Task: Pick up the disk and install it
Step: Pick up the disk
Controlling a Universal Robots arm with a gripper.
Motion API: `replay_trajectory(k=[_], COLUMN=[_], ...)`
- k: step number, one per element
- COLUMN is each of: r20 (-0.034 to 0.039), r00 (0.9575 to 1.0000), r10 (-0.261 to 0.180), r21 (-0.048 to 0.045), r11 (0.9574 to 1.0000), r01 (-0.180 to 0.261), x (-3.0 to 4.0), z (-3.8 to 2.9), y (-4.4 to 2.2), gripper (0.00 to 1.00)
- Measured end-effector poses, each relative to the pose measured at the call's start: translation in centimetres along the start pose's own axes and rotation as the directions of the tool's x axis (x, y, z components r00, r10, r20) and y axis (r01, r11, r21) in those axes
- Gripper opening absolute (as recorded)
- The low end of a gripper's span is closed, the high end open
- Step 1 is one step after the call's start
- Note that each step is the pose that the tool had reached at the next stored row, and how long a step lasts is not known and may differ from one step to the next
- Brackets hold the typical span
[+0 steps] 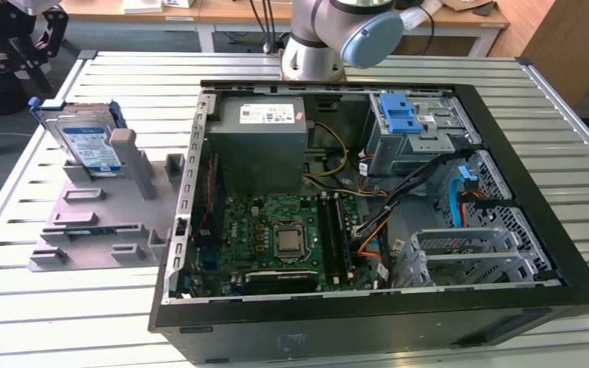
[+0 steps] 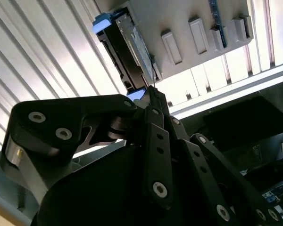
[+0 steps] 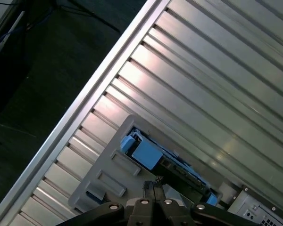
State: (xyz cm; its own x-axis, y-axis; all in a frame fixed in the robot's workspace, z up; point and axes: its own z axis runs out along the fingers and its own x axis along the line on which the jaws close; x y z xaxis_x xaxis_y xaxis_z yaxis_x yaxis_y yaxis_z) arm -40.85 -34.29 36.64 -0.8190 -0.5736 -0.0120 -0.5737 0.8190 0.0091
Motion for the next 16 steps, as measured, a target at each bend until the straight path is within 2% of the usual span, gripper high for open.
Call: replay_trajectory(k=[9, 16], r20=[-0.0006, -0.0011], r00=[0.9977, 0.9912], r10=[-0.068, -0.132], r21=[-0.0008, -0.0017], r11=[0.9977, 0.9912], r01=[0.068, 0.132], x=[0.00, 0.00], z=[0.00, 0.00], y=[0.00, 0.00], gripper=[0.11, 0.11])
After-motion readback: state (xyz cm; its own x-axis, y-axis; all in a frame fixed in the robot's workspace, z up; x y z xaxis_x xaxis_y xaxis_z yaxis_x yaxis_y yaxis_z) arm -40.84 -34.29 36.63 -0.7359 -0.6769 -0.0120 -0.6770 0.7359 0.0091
